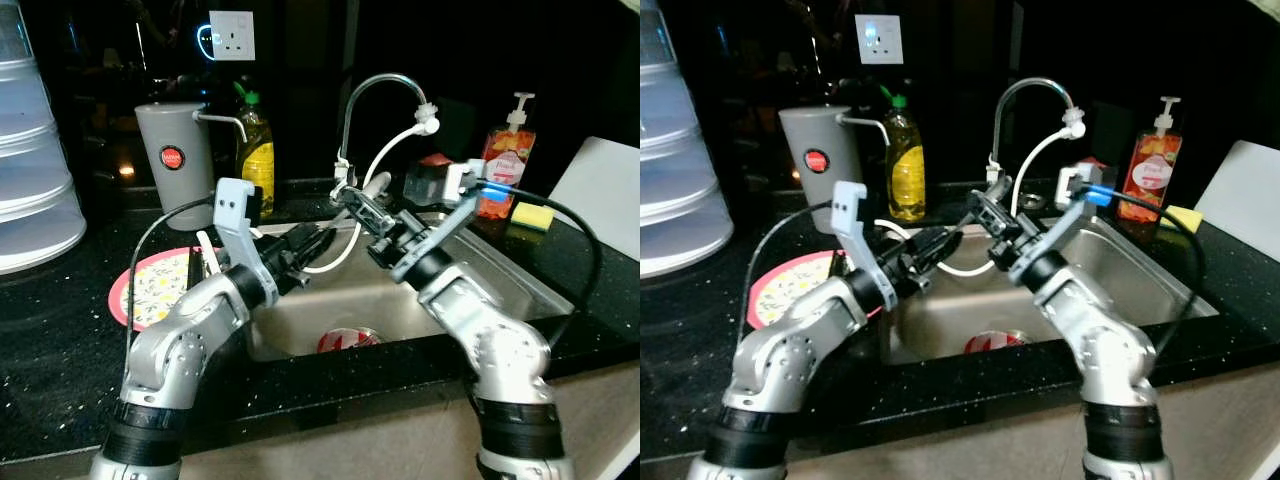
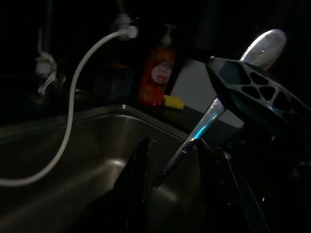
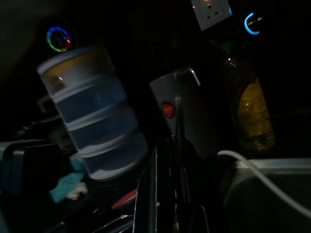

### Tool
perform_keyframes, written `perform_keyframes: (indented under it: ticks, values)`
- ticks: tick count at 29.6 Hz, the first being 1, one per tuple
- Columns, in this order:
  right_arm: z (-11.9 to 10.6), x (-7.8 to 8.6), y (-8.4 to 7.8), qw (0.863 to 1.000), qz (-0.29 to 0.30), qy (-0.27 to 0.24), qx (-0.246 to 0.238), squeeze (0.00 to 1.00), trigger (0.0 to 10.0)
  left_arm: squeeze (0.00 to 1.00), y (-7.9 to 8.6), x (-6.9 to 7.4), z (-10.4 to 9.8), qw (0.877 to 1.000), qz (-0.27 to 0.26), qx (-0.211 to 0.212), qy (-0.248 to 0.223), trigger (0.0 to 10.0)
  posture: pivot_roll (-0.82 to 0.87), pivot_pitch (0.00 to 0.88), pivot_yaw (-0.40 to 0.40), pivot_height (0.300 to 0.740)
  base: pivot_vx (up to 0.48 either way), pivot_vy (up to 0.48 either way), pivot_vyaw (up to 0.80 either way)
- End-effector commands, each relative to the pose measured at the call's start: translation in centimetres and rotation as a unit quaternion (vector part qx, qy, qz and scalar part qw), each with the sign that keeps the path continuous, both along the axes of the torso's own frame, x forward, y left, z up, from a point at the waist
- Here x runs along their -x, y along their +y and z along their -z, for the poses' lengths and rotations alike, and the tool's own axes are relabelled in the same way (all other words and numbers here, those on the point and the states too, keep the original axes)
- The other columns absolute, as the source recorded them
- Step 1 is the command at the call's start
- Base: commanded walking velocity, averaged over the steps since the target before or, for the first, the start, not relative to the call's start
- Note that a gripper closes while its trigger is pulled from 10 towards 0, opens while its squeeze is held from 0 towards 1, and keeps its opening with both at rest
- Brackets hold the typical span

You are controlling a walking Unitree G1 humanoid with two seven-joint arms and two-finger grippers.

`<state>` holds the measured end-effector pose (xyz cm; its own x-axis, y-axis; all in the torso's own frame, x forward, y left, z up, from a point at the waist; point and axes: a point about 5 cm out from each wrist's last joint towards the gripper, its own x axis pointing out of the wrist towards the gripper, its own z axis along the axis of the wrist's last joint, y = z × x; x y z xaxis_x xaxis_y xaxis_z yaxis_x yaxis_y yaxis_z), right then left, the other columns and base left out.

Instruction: Kitchen organization

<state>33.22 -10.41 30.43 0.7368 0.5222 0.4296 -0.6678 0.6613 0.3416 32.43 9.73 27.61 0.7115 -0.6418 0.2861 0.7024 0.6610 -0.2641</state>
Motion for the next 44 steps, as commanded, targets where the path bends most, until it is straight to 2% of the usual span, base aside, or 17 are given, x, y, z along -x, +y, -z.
perform_keyframes:
  ticks: [1,6,8,12,17,18,21,22,25,28,30,32,39,40,42,43,44]
  values:
    - [3.3,-2.2,-4.1,0.987,0.142,0.071,0.019,0.00,10.0,0.00,4.2,0.1,-3.0,0.993,-0.072,0.084,-0.049,10.0,-0.09,0.010,-0.041,0.740,0.000,0.000,0.00]
    - [4.8,-4.1,-4.0,0.977,0.187,0.098,0.028,0.00,10.0,0.00,5.6,0.5,-4.4,0.988,-0.076,0.122,-0.063,10.0,-0.06,0.006,-0.047,0.740,0.000,0.000,0.00]
    - [5.4,-4.6,-3.9,0.973,0.200,0.114,0.031,0.00,10.0,0.00,5.8,0.6,-4.4,0.989,-0.078,0.110,-0.064,10.0,-0.05,0.008,-0.051,0.740,0.000,0.000,0.00]
    - [6.4,-5.2,-3.5,0.967,0.212,0.132,0.047,0.00,10.0,0.00,6.4,0.3,-3.2,0.991,-0.119,0.051,-0.046,10.0,-0.04,0.014,-0.063,0.740,0.000,0.000,0.00]
    - [6.9,-5.3,-3.9,0.968,0.209,0.124,0.054,0.00,10.0,0.00,7.1,-0.6,-2.2,0.985,-0.169,0.037,-0.004,10.0,-0.04,0.020,-0.068,0.740,0.000,0.000,0.00]
    - [7.0,-5.2,-4.0,0.969,0.207,0.124,0.054,0.00,10.0,1.00,7.0,-0.7,-2.1,0.985,-0.170,0.035,-0.004,10.0,-0.04,0.023,-0.067,0.740,0.000,0.000,0.00]
    - [7.4,-5.2,-4.3,0.968,0.211,0.123,0.058,0.00,10.0,1.00,6.8,-0.8,-2.2,0.983,-0.180,0.032,-0.004,10.0,-0.05,0.023,-0.067,0.740,0.000,0.000,0.00]
    - [7.6,-5.3,-4.5,0.966,0.219,0.127,0.058,0.00,10.0,0.00,6.9,-0.8,-2.3,0.982,-0.184,0.036,-0.007,10.0,-0.05,0.024,-0.059,0.740,0.000,0.000,0.00]
    - [7.9,-5.6,-4.8,0.963,0.229,0.131,0.058,0.00,10.0,0.00,7.1,-0.9,-2.6,0.981,-0.192,0.040,-0.012,10.0,-0.05,0.023,-0.057,0.740,0.000,0.000,0.00]
    - [8.8,-5.9,-4.8,0.953,0.249,0.150,0.086,0.00,10.0,0.00,7.0,-0.8,-2.7,0.981,-0.191,0.036,-0.017,10.0,-0.05,0.022,-0.055,0.740,0.000,0.000,0.00]
    - [10.4,-6.3,-5.0,0.938,0.269,0.195,0.097,0.00,10.0,0.00,6.9,-0.6,-2.8,0.981,-0.192,0.031,-0.020,10.0,-0.05,0.023,-0.058,0.740,0.000,0.000,0.00]
    - [10.8,-6.4,-5.1,0.934,0.274,0.210,0.093,0.00,10.0,0.00,6.9,-0.6,-2.8,0.980,-0.194,0.030,-0.020,10.0,-0.05,0.022,-0.059,0.740,0.000,0.000,0.00]
    - [11.3,-6.5,-5.1,0.931,0.276,0.222,0.090,0.00,10.0,0.00,6.9,-0.4,-2.7,0.980,-0.196,0.027,-0.019,10.0,-0.04,0.022,-0.068,0.740,0.000,0.000,0.00]
    - [10.9,-6.5,-4.9,0.936,0.269,0.210,0.084,1.00,10.0,1.00,6.9,-0.3,-2.7,0.979,-0.199,0.023,-0.021,10.0,-0.04,0.023,-0.070,0.740,0.000,0.000,0.00]
    - [9.1,-6.4,-4.7,0.955,0.244,0.163,0.040,1.00,10.0,1.00,7.2,-0.3,-2.6,0.977,-0.213,0.019,-0.017,10.0,-0.04,0.027,-0.069,0.740,0.000,0.000,0.00]
    - [9.1,-6.4,-4.7,0.955,0.244,0.163,0.040,1.00,10.0,1.00,7.2,-0.3,-2.6,0.977,-0.213,0.019,-0.017,10.0,-0.04,0.027,-0.069,0.740,0.000,0.000,0.00]
    - [8.1,-6.2,-4.8,0.961,0.238,0.141,0.020,0.00,10.0,0.00,7.5,-0.3,-2.7,0.975,-0.220,0.015,-0.018,10.0,-0.04,0.030,-0.063,0.740,0.000,0.000,0.00]
